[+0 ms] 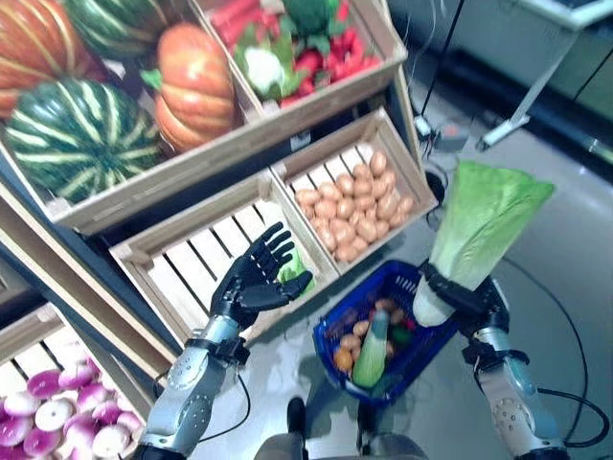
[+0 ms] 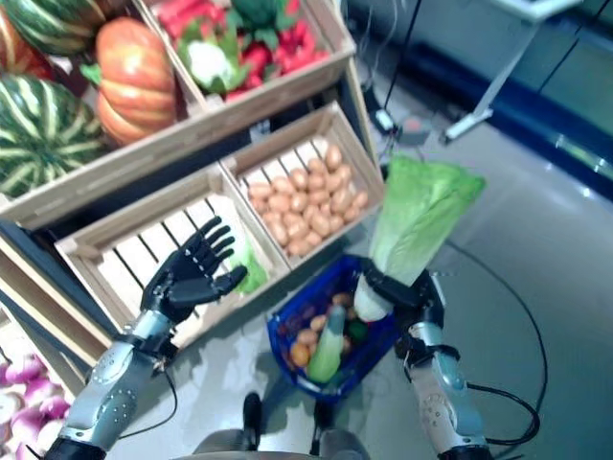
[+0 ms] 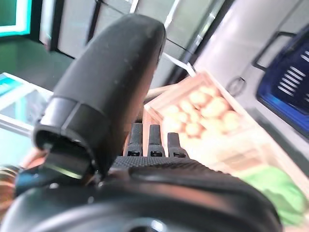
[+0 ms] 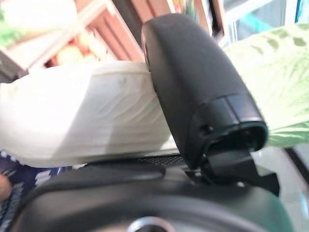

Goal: Put vegetables into the basket

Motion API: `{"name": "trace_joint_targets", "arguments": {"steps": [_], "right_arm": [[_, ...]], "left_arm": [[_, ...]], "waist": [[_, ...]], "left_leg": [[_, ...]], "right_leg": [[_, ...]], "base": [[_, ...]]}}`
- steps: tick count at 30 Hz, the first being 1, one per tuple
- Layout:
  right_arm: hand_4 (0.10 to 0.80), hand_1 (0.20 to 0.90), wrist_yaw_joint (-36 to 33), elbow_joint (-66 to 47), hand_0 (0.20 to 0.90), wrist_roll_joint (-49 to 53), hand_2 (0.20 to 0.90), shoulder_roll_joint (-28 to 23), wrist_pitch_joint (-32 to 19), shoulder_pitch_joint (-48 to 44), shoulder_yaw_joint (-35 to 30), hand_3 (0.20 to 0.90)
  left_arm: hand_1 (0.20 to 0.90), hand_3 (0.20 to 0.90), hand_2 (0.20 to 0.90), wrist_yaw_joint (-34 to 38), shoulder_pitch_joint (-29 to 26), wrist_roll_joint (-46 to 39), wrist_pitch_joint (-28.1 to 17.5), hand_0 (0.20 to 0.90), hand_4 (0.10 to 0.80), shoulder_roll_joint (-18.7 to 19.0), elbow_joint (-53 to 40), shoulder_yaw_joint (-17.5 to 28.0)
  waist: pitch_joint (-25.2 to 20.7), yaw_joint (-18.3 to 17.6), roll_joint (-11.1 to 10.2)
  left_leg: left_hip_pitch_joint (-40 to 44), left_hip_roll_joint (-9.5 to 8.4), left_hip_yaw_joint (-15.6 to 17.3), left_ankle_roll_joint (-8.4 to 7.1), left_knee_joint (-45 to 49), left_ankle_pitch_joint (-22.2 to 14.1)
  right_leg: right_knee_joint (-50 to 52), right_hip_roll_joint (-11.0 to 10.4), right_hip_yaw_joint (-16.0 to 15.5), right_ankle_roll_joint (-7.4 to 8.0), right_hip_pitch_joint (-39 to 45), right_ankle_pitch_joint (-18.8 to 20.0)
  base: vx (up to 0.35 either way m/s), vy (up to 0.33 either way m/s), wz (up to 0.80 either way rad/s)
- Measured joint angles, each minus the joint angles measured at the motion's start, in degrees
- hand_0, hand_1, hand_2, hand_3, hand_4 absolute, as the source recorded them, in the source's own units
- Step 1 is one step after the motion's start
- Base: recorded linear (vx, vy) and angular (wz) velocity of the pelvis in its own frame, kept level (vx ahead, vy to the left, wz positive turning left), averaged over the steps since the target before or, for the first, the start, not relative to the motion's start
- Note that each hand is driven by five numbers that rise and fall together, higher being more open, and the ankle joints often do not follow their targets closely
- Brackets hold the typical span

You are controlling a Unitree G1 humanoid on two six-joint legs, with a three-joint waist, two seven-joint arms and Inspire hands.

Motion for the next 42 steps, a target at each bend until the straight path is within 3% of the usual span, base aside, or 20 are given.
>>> {"name": "trace_joint_targets", "arguments": {"steps": [8, 11, 19, 22, 27, 34, 42], "right_arm": [[0.4, 0.3, -2.7, 4.4, 0.3, 5.5, 0.3, 1.7, -5.5, -6.9, -1.8, 0.3], [0.4, 0.3, -2.9, 9.5, 0.3, 10.6, 0.3, 1.9, -6.5, -13.9, -1.8, 0.3], [0.4, 0.3, -4.5, 14.7, 0.3, 15.3, 0.3, 4.5, -8.7, -25.8, -1.2, 0.3], [0.4, 0.3, -4.4, 16.7, 0.3, 19.3, 0.3, 4.4, -11.2, -30.1, -1.3, 0.3], [0.4, 0.3, -4.5, 24.9, 0.3, 21.4, 0.3, 4.3, -11.1, -37.1, -1.2, 0.3], [0.4, 0.3, -4.5, 31.7, 0.3, 28.6, 0.3, 4.6, -10.2, -43.8, -1.2, 0.3], [0.4, 0.3, -4.6, 36.1, 0.3, 28.3, 0.3, 5.9, -6.0, -46.8, -0.8, 0.3]], "left_arm": [[0.9, 0.9, 0.9, 4.8, -5.3, 2.4, -9.7, 0.9, 0.8, 0.2, -0.2, 0.3], [0.9, 0.9, 0.9, 7.1, -10.8, 3.7, -12.5, 0.9, 0.8, 0.3, -0.1, 0.3], [0.9, 0.9, 0.9, 11.7, -18.6, 7.5, -15.9, 0.9, 0.8, 0.3, 1.3, -2.3], [0.9, 0.9, 0.9, 12.5, -19.8, 9.9, -18.7, 0.9, 0.8, 0.2, 1.3, -2.9], [0.9, 0.9, 0.9, 14.4, -25.4, 11.7, -19.0, 0.9, 0.8, 0.1, 1.3, -5.1], [0.9, 0.9, 0.9, 16.8, -30.6, 12.4, -19.0, 0.9, 0.8, 0.1, 2.9, -6.5], [0.9, 0.9, 0.9, 19.6, -30.7, 12.5, -18.0, 0.9, 0.8, 0.1, 3.9, -7.8]], "waist": [[11.8, 0.0, 1.0], [15.0, 0.3, 1.1], [15.4, 1.1, 1.0], [15.4, 1.1, 1.0], [15.4, 2.3, 1.2], [15.4, 3.8, 1.3], [15.4, 4.2, 1.4]], "left_leg": [[-7.8, 0.53, -1.6, -0.83, 3.5, 0.9], [-14.2, 1.09, -2.2, -1.07, 7.1, 0.6], [-25.5, 1.28, -3.1, -1.4, 13.5, 0.1], [-30.8, 0.47, -3.4, -1.48, 16.6, -0.2], [-40.0, -0.94, -4.8, -0.98, 27.1, -3.1], [-46.6, -1.8, -5.8, -0.48, 37.0, -6.9], [-50.3, -2.67, -6.4, -0.53, 37.8, -6.8]], "right_leg": [[0.8, 0.7, -1.7, -1.4, -5.7, 1.6], [4.7, 0.7, -2.6, -2.26, -11.8, 1.0], [15.2, -0.2, -2.9, -3.34, -24.6, -1.9], [22.0, -1.7, -2.9, -3.18, -31.3, -4.6], [33.7, -4.3, -3.0, -3.82, -40.3, -8.8], [42.0, -5.9, -2.8, -3.81, -45.8, -11.9], [43.2, -5.8, -1.5, -3.55, -49.6, -11.8]], "base": [[-0.171, -0.096, 0.1], [-0.135, -0.053, 0.11], [-0.085, 0.021, 0.05], [-0.043, 0.042, 0.14], [-0.017, 0.021, 0.2], [0.017, 0.046, 0.07], [0.028, 0.035, 0.04]]}}
